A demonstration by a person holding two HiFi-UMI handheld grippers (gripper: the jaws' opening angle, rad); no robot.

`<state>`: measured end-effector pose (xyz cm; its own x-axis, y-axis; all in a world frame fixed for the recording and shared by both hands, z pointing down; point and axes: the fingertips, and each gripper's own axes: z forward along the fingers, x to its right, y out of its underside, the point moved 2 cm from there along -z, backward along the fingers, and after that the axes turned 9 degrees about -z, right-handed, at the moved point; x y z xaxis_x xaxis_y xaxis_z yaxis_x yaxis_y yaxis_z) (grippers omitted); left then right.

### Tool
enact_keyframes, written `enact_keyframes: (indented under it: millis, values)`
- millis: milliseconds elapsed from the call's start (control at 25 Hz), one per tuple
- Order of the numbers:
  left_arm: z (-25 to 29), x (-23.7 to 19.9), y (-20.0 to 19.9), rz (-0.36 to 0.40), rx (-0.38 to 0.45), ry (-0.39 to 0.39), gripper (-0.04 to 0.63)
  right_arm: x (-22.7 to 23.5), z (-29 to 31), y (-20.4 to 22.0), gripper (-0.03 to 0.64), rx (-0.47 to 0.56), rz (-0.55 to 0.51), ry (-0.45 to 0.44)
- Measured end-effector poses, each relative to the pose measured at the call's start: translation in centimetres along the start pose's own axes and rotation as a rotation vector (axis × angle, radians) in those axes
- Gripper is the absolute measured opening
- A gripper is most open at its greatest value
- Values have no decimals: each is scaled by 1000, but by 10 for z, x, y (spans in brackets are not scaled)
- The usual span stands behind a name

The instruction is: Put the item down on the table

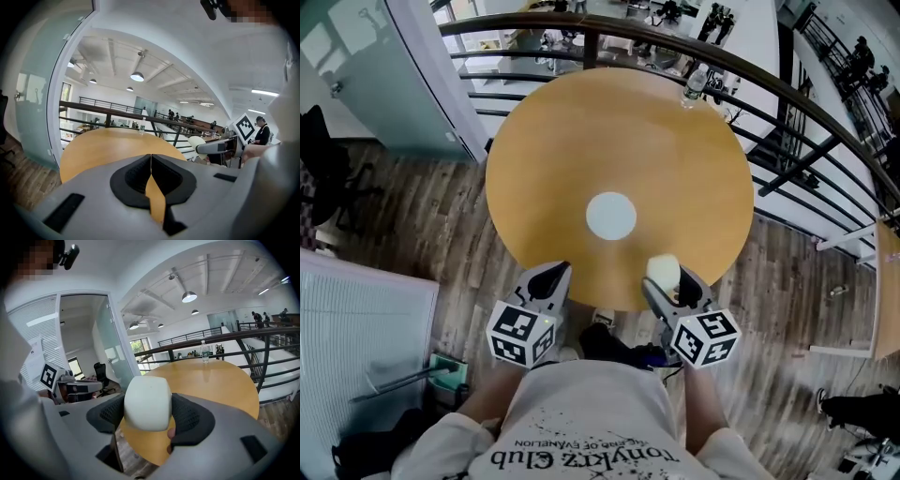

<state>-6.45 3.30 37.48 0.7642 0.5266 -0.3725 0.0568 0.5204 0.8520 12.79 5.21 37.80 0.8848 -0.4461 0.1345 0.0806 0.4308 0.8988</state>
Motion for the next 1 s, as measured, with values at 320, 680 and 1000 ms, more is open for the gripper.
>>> enact_keyframes:
  millis: [320, 680, 1000]
  values:
    - [62, 3, -34, 8, 6, -19, 25, 60, 26, -20, 327, -10, 1, -23]
    - [90, 3, -53, 1, -7, -30, 25, 88, 42, -32, 327, -41, 13, -41]
    - [98, -12, -53, 20, -50, 5, 25, 84, 52, -28, 327, -58, 34, -6]
